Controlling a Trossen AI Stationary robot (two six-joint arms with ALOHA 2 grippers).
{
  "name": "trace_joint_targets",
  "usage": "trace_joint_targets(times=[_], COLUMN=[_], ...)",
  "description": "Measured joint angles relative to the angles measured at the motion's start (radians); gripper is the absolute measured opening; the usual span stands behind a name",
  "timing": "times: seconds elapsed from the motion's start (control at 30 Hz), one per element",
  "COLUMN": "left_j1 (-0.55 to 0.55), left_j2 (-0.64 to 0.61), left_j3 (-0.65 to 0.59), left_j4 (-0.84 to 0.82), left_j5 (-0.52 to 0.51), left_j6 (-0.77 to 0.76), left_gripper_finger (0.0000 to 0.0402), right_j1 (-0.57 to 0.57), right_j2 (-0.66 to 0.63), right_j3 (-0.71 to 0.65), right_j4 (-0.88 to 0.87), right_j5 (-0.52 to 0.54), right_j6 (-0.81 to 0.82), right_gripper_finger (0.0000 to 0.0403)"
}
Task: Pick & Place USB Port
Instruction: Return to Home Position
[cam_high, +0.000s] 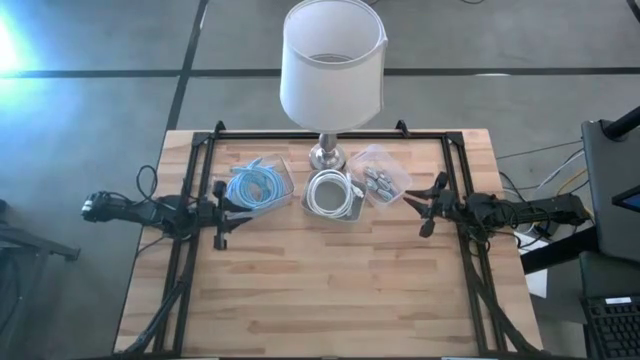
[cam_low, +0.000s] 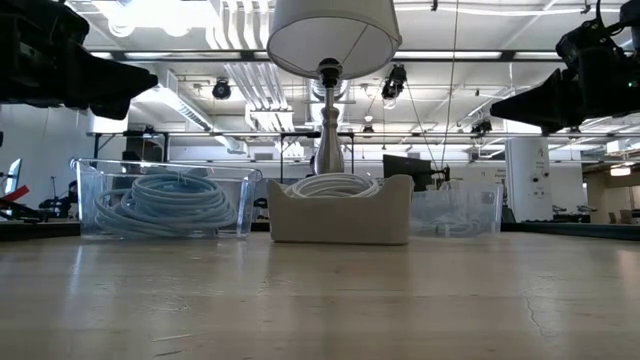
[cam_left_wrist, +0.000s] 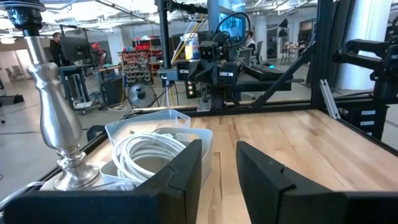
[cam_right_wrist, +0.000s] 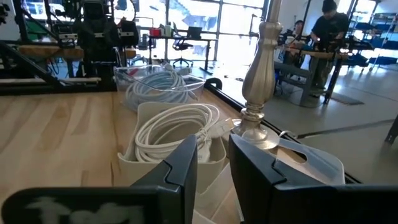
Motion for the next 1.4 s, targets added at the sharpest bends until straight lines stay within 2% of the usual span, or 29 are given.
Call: trace_joint_targets(times=[0.3,0.9,1.4], left_j1=[0.000,0.001,0.001], left_j2=[0.000,0.000,0.000], left_j3=[0.000,0.000,0.000], left_j4=[0.002,0.003,0.003], left_j5=[-0.001,-0.002,-0.002], left_j6=[-0.002,-0.003,-0.003], left_gripper_finger=[0.0103,0.0104,0.0104], right_j1=[0.000,0.000,0.000], right_j2=[0.000,0.000,0.000], right_j3=[0.000,0.000,0.001], right_j4=[0.000,0.000,0.000], right_j5=[0.000,0.000,0.000], right_j6=[0.002,-0.001,-0.005], right_gripper_finger=[0.0095,0.0068,0.0088])
